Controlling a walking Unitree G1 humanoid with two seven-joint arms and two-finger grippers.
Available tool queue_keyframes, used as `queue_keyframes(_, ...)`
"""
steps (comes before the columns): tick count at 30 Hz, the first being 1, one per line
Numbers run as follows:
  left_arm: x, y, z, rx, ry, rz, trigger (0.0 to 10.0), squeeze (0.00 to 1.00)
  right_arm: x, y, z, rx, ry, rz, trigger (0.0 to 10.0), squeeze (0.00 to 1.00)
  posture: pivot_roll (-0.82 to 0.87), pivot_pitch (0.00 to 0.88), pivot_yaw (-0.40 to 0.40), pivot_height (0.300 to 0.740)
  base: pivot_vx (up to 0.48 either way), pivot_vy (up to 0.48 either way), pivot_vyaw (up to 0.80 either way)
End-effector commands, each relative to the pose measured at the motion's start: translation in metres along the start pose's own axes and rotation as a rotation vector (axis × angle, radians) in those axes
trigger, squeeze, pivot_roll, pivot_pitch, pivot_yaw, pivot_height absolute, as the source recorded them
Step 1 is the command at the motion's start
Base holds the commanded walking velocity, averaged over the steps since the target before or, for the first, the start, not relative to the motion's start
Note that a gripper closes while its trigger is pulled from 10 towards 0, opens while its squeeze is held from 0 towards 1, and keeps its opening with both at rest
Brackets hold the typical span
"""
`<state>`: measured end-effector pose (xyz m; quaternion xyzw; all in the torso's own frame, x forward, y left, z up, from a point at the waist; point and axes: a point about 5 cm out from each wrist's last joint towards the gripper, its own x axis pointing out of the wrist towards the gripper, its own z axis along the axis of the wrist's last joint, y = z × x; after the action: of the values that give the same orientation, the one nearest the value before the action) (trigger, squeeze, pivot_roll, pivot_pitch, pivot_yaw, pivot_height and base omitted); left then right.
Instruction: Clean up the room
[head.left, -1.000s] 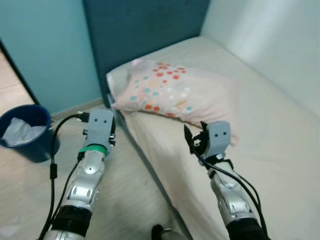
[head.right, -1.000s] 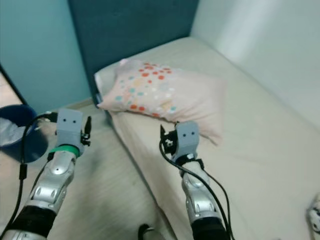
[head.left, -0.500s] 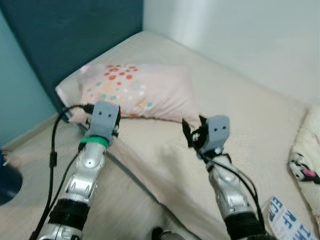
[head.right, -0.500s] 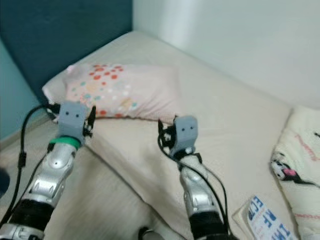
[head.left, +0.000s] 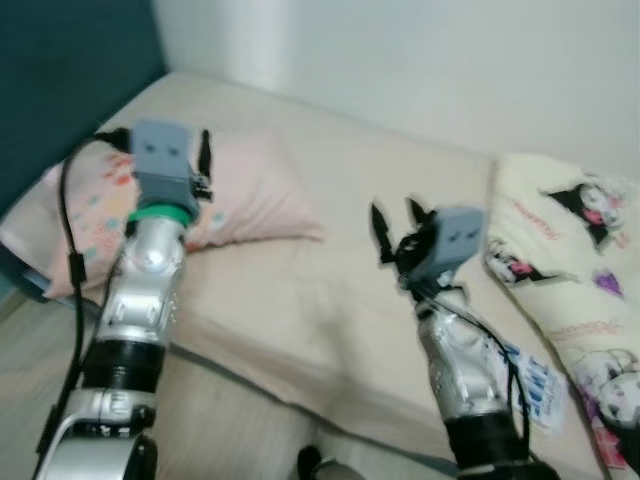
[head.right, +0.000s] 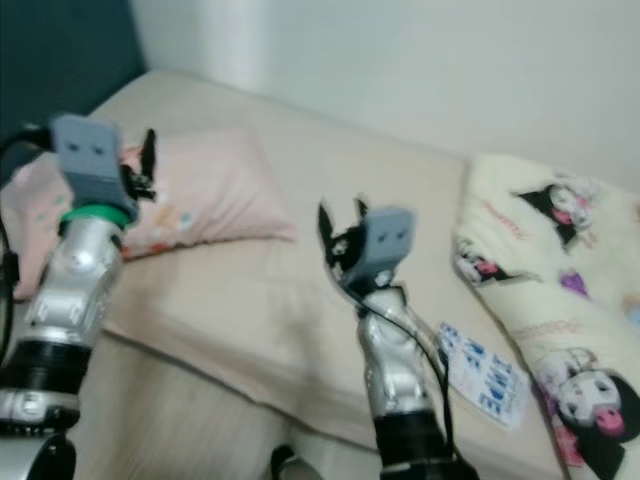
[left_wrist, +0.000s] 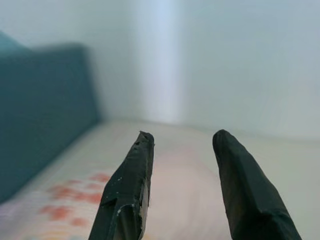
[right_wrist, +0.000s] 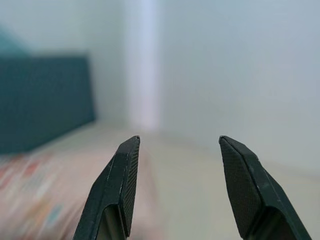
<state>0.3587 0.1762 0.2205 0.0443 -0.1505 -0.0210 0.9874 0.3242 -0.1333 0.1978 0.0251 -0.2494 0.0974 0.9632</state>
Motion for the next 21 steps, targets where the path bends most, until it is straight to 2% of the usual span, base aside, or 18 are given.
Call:
queue_keyframes(1,-0.011,-0.015,-0.023,-0.034,0.106,-0.114,10.0,0.0,0.004,-0.009,0.013,-0.03,-0.057,-0.039,10.0,0.0,-0.06,0.049,0.058,0.74,0.0,0.0,0.0)
queue_keyframes(3,-0.03,-0.023,-0.049,-0.073,0.219,-0.185,10.0,0.0,0.007,-0.024,0.025,-0.094,-0.105,-0.085,10.0,0.0,-0.07,0.05,0.058,0.74,0.0,0.0,0.0)
queue_keyframes(5,-0.046,-0.027,-0.069,-0.079,0.293,-0.196,10.0,0.0,0.004,-0.034,0.03,-0.125,-0.116,-0.104,10.0,0.0,-0.07,0.049,0.055,0.74,0.0,0.0,0.0)
queue_keyframes(6,-0.046,-0.027,-0.069,-0.079,0.293,-0.196,10.0,0.0,0.004,-0.034,0.03,-0.125,-0.116,-0.104,10.0,0.0,-0.07,0.049,0.055,0.74,0.0,0.0,0.0)
queue_keyframes(7,-0.054,-0.029,-0.076,-0.035,0.304,-0.195,10.0,0.0,0.001,-0.039,0.026,-0.12,-0.093,-0.107,10.0,0.0,-0.08,0.048,0.053,0.74,0.0,0.0,0.0)
queue_keyframes(9,-0.062,-0.033,-0.08,0.082,0.265,-0.184,10.0,0.0,-0.01,-0.048,0.009,-0.079,-0.005,-0.125,10.0,0.0,-0.08,0.048,0.047,0.74,0.0,0.0,0.0)
queue_keyframes(10,-0.062,-0.033,-0.08,0.082,0.265,-0.184,10.0,0.0,-0.01,-0.048,0.009,-0.079,-0.005,-0.125,10.0,0.0,-0.08,0.048,0.047,0.74,0.0,0.0,0.0)
queue_keyframes(11,-0.06,-0.034,-0.076,0.127,0.218,-0.163,10.0,0.0,-0.017,-0.047,-0.006,-0.029,0.07,-0.119,10.0,0.0,-0.08,0.045,0.043,0.74,0.0,0.0,0.0)
queue_keyframes(13,-0.054,-0.034,-0.066,0.16,0.156,-0.126,10.0,0.0,-0.028,-0.039,-0.026,0.035,0.168,-0.09,10.0,0.0,-0.08,0.044,0.037,0.74,0.0,0.0,0.0)
queue_keyframes(14,-0.054,-0.034,-0.066,0.16,0.156,-0.126,10.0,0.0,-0.028,-0.039,-0.026,0.035,0.168,-0.09,10.0,0.0,-0.08,0.044,0.037,0.74,0.0,0.0,0.0)
queue_keyframes(15,-0.045,-0.032,-0.054,0.15,0.115,-0.097,10.0,0.0,-0.036,-0.022,-0.043,0.086,0.247,-0.046,10.0,0.0,-0.08,0.041,0.032,0.74,0.0,0.0,0.0)
queue_keyframes(16,-0.045,-0.032,-0.054,0.15,0.115,-0.097,10.0,0.0,-0.036,-0.022,-0.043,0.086,0.247,-0.046,10.0,0.0,-0.08,0.041,0.032,0.74,0.0,0.0,0.0)
queue_keyframes(18,-0.039,-0.032,-0.044,0.138,0.085,-0.088,10.0,0.0,-0.04,-0.008,-0.051,0.12,0.28,-0.016,10.0,0.0,-0.07,0.041,0.029,0.74,0.0,0.0,0.0)
queue_keyframes(21,-0.035,-0.035,-0.036,0.13,0.066,-0.096,10.0,0.0,-0.041,0.0,-0.052,0.142,0.286,0.001,10.0,0.0,-0.07,0.039,0.027,0.74,0.0,0.0,0.0)
